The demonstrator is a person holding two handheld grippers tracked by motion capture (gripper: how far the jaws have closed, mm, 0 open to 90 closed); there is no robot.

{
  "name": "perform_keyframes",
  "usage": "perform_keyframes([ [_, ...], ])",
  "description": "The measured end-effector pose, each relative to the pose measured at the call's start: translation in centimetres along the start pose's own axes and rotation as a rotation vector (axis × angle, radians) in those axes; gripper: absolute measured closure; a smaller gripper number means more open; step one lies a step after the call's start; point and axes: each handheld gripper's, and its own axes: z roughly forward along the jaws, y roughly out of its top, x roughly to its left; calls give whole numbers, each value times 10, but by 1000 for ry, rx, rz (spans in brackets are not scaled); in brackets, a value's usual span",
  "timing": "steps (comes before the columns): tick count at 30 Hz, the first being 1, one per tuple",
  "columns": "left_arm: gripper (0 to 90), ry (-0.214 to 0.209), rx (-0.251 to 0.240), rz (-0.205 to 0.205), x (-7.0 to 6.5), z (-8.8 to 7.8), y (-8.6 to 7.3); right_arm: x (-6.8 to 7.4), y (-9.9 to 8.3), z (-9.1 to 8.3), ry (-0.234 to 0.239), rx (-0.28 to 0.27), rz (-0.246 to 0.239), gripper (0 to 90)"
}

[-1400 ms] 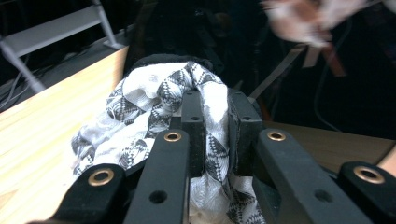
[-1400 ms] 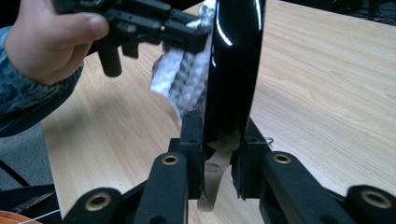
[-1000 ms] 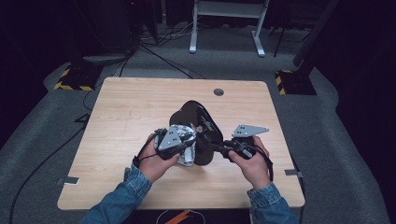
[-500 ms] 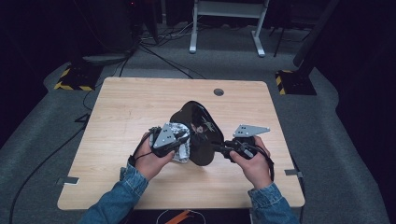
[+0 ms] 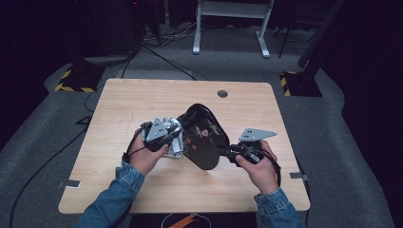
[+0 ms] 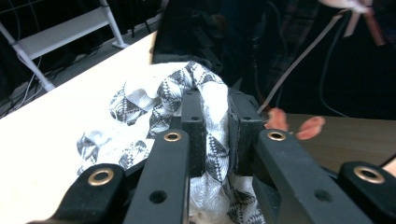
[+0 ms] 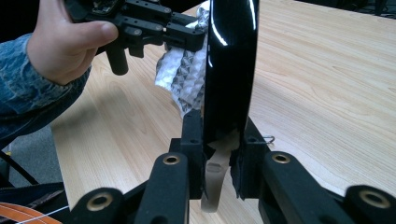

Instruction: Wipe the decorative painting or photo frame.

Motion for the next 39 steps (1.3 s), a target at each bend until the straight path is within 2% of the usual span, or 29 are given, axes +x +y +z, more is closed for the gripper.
perform_keyframes([
  [7,797,4,-1,-18,5,2,-3,0,-1,-1,-8,-5,4,782],
  [8,796,-3,-1,-39,4,1,-3,0,0,0,-10,-5,2,783],
  [9,796,-17,0,-41,2,2,-3,1,0,0,-12,-4,-1,783],
  [12,796,-35,2,-30,-4,3,-3,0,0,0,-9,-5,3,783],
  [15,796,-77,-1,-16,-16,6,-1,0,1,0,-8,-4,4,782],
  [16,796,-77,-1,-16,-16,6,-1,0,1,0,-8,-4,4,782],
  [18,796,-103,-1,6,-29,8,2,-1,1,0,-7,-2,6,782],
  [19,796,-103,-1,6,-29,8,2,-1,1,0,-7,-2,6,782],
  [22,796,-131,-3,36,-42,10,5,-2,2,0,-6,-3,11,783],
  [29,795,-192,-6,71,-64,14,9,-3,2,1,-5,-5,15,786],
  [34,793,-215,-4,88,-73,16,11,-3,2,0,-8,-5,16,788],
  [39,794,-215,-2,97,-72,17,11,-3,2,0,-4,-5,23,787],
])
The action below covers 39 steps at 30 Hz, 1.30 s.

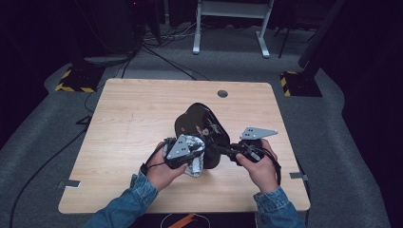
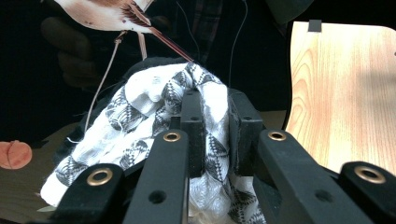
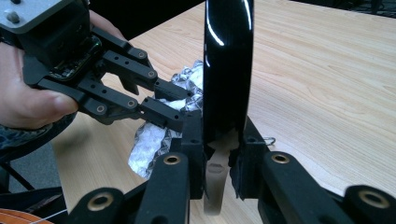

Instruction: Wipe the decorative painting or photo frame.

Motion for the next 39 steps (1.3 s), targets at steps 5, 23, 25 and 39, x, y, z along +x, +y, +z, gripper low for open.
perform_keyframes([
  [5,796,33,8,-2,9,-3,-4,-1,-1,0,3,0,4,786],
  [23,796,155,42,-82,55,-13,-23,-1,-4,-6,-5,-3,10,778],
  [25,796,164,45,-90,59,-14,-25,-1,-5,-6,-7,-5,12,777],
  [39,794,136,49,-119,54,-8,-28,-1,-5,-6,-12,-12,19,775],
])
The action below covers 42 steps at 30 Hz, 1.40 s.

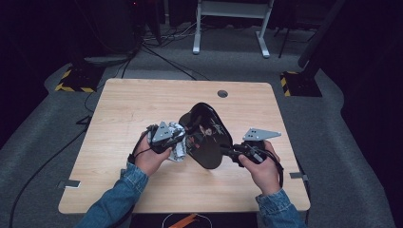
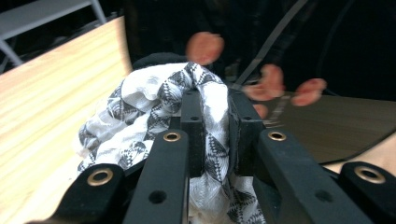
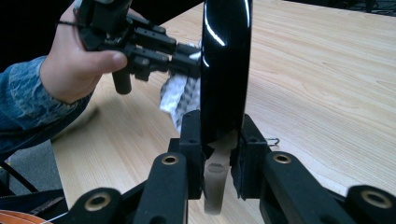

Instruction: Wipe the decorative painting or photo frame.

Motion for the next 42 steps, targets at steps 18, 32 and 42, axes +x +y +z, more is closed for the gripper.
perform_keyframes([
  [18,793,-151,-19,108,-59,12,12,-2,2,1,-1,1,5,782],
  [32,794,-121,-14,97,-42,10,5,-4,2,0,7,-2,12,780],
  [42,796,-36,1,44,-15,5,-3,-4,1,1,13,-1,15,774],
])
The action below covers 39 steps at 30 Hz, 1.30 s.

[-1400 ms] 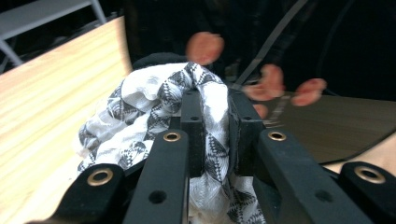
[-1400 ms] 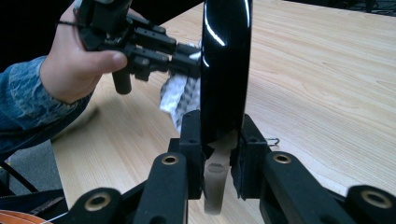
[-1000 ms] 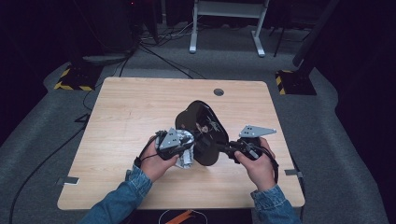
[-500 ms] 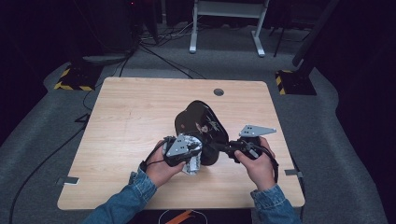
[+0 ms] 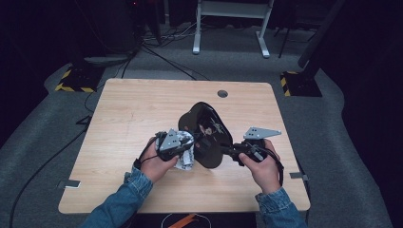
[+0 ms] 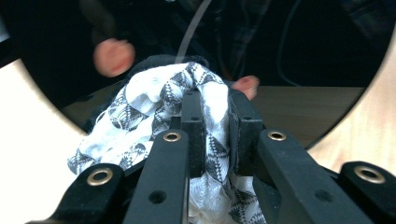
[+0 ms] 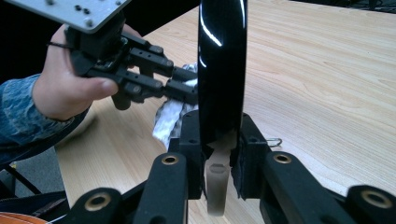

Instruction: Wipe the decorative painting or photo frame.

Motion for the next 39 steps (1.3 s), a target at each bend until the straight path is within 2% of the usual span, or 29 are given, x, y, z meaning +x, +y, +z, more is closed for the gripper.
perform_keyframes([
  [7,795,33,0,-34,18,-2,-9,0,0,0,8,1,0,767],
  [15,794,60,3,-65,26,-3,-12,1,0,1,4,-4,3,767],
  [23,794,13,26,-49,12,3,-12,1,0,0,10,-4,9,764],
  [29,795,-49,27,-29,-6,8,-8,0,0,1,7,-4,8,765],
  [35,795,-127,36,20,-29,16,-3,-1,0,0,-6,-6,10,773],
  [36,795,-127,36,20,-29,16,-3,-1,0,0,-6,-6,10,773],
  [39,794,-125,43,55,-34,17,-3,-2,0,0,-5,-4,14,773],
])
